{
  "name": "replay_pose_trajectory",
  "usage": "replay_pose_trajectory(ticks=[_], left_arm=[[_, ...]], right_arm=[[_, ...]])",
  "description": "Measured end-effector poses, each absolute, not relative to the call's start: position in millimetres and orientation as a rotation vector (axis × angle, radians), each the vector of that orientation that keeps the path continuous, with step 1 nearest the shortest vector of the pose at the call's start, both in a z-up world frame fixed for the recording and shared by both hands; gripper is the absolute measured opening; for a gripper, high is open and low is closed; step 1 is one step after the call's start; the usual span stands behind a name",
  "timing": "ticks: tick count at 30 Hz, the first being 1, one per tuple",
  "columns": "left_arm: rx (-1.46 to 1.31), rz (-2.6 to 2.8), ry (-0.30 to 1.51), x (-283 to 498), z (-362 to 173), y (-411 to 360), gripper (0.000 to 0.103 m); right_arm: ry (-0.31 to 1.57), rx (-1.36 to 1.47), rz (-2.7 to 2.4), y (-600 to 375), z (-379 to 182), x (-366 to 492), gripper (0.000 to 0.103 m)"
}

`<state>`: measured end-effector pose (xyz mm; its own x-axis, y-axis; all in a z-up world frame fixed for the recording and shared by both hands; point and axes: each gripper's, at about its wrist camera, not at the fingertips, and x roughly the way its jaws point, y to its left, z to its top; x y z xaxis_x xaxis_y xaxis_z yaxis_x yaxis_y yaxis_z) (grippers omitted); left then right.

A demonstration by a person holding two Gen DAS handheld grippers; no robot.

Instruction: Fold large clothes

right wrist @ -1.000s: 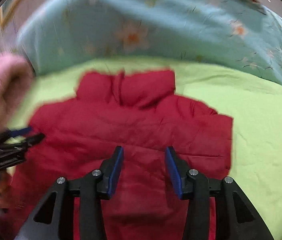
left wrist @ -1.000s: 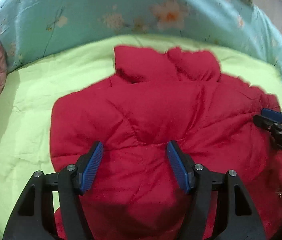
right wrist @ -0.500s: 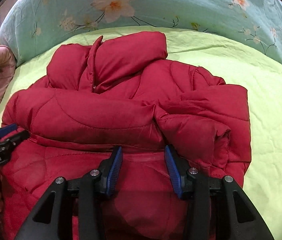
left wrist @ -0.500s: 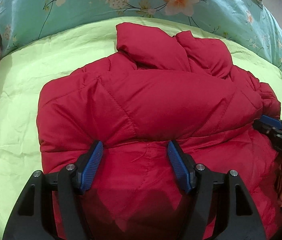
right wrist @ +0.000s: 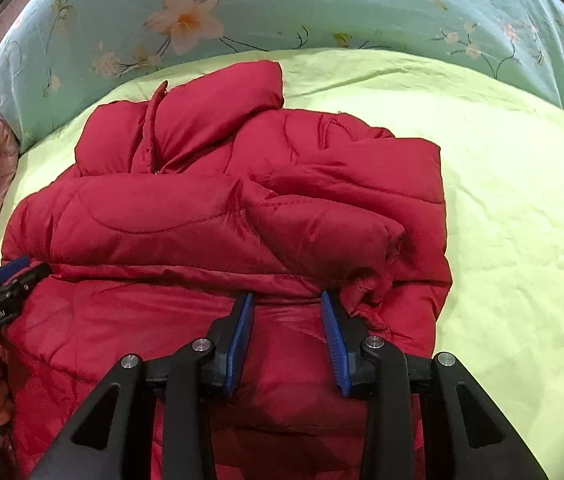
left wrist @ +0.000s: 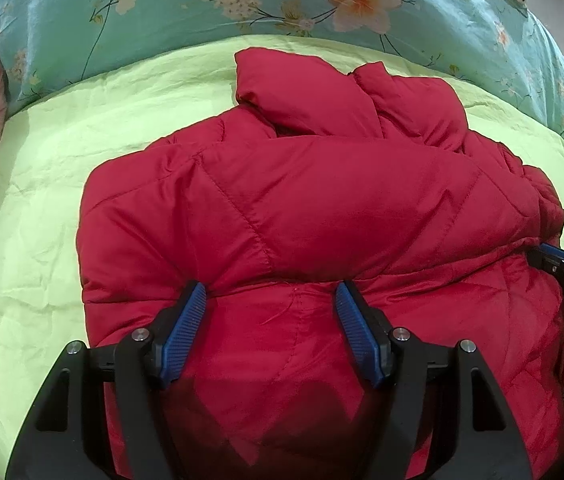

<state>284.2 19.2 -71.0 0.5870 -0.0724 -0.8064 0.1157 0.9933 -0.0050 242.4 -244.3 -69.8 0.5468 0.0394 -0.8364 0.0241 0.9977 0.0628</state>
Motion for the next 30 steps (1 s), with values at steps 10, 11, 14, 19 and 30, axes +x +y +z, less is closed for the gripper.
replay_pose_trajectory(ticks=[10,11,14,19,30], left_arm=[[0.087,-0.036,0.913,237.4,-38.8,30.8,0.068],[0.088,-0.025,0.909,231.4,-35.8,33.6,0.068],[0.082,-0.011,0.900,214.9,-29.2,40.9,0.068],[0.072,0.007,0.903,186.1,-24.0,50.0,0.068],[0.027,0.015,0.933,111.8,-33.3,67.4,0.068]], right_arm=[[0.975,0.098,0.034,-251.8,-37.2,202.5,0.038],[0.973,0.093,0.036,-252.3,-34.4,197.3,0.038],[0.959,0.090,0.043,-255.5,-23.6,176.6,0.038],[0.952,0.109,0.076,-258.7,-12.3,139.5,0.039],[0.940,0.118,0.144,-248.9,-7.6,53.0,0.053]])
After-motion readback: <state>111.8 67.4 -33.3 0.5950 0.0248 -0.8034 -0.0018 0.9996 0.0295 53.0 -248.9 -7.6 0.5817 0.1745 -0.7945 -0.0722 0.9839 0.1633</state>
